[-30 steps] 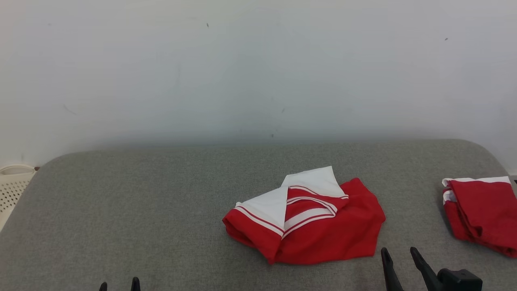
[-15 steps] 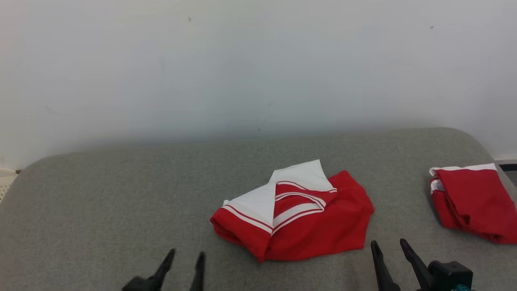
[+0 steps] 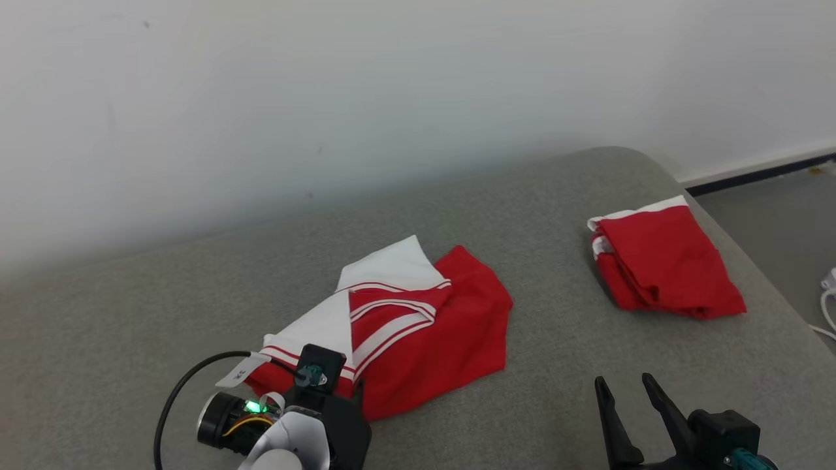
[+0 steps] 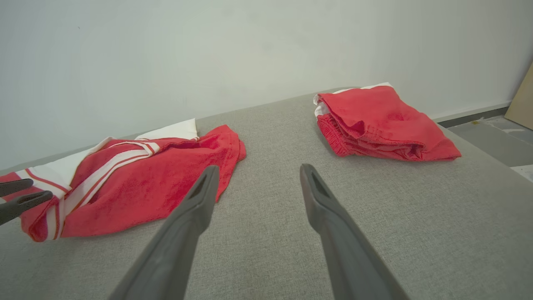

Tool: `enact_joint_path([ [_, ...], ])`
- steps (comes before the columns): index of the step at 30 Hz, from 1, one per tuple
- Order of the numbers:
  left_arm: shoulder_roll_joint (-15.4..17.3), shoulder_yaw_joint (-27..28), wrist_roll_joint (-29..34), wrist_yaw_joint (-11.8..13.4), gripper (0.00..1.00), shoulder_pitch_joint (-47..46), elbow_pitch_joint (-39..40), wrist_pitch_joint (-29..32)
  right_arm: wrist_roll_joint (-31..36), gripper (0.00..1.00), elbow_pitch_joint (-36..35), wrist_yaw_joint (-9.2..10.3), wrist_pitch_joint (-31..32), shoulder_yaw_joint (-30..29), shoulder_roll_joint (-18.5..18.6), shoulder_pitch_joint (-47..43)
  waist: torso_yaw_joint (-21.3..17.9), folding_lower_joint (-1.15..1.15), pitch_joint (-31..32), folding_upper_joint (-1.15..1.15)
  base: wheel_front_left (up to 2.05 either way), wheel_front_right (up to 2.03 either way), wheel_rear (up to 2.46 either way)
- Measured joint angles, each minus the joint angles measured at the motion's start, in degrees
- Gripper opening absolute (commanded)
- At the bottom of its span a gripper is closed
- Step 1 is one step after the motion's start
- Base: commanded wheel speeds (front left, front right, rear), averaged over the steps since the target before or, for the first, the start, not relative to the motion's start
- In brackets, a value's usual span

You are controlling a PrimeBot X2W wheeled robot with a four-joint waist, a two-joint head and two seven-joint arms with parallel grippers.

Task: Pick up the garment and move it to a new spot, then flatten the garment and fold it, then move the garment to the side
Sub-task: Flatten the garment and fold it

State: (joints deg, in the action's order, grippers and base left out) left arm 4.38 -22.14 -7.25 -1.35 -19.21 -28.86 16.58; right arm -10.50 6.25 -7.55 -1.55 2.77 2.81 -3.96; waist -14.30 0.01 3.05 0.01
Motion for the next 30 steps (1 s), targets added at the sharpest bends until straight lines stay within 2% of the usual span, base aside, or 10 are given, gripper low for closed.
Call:
enact_joint_path([
  [3, 0.71, -0.13, 0.99, 1.51, 1.00, -1.12, -1.12, 2.36, -0.51, 1.00, 0.15, 0.00, -0.38, 0.34, 0.01, -0.02, -2.61, 0.00, -0.89, 0.00, 0.00, 0.00, 0.00],
  [10, 2.07, 0.37, 1.94, 4.38, 1.00, -1.35, -2.72, 3.16, -0.78, 1.00, 0.51, 0.00, -1.00, 0.70, 0.01, 0.20, -6.37, 0.00, -2.60, 0.00, 0.00, 0.00, 0.00],
  [11, 2.18, 0.41, 1.97, 4.41, 0.78, -1.35, -3.10, 3.12, -0.82, 1.00, 0.66, 0.00, -1.01, 0.64, 0.01, 0.26, -6.65, 0.00, -2.91, 0.00, 0.00, 0.00, 0.00],
  [12, 2.41, 0.46, 1.97, 4.55, 0.44, -1.35, -3.52, 2.90, -0.85, 1.00, 0.78, 0.00, -1.05, 0.63, 0.00, 0.31, -6.82, 0.00, -3.19, 0.00, 0.00, 0.00, 0.00],
  [13, 2.71, 0.48, 1.96, 4.60, 0.00, -1.35, -3.90, 2.66, -0.85, 1.00, 0.92, 0.00, -1.07, 0.63, 0.01, 0.41, -6.89, 0.00, -3.41, 0.00, 0.00, 0.00, 0.00],
  [18, 3.46, 0.66, 1.46, 4.27, 0.00, -1.35, -5.59, 0.30, -0.99, 1.00, 1.33, 0.00, -1.25, 1.23, -0.01, 0.85, -5.97, 0.00, -3.33, 0.00, 0.00, 0.00, 0.00],
  [23, 2.89, 3.23, -1.46, 3.97, 0.00, -3.42, -3.85, -5.90, -1.00, 1.00, 1.54, 0.00, -1.31, 1.32, -0.02, 1.11, -4.35, 0.00, -2.79, 0.00, 0.00, 0.00, 0.00],
  [26, 2.47, 5.93, -3.25, 5.25, 0.00, -6.05, -0.18, -9.93, -0.98, 1.00, 1.46, 0.00, -1.27, 1.04, 0.00, 1.10, -3.20, 0.00, -2.40, 0.00, 0.00, 0.00, 0.00],
  [30, 3.64, 9.37, -4.89, 6.98, 0.00, -7.15, 5.69, -14.48, -0.97, 1.00, 1.35, 0.00, -1.23, 0.75, -0.01, 1.01, -1.55, 0.00, -1.84, 0.00, 0.00, 0.00, 0.00],
])
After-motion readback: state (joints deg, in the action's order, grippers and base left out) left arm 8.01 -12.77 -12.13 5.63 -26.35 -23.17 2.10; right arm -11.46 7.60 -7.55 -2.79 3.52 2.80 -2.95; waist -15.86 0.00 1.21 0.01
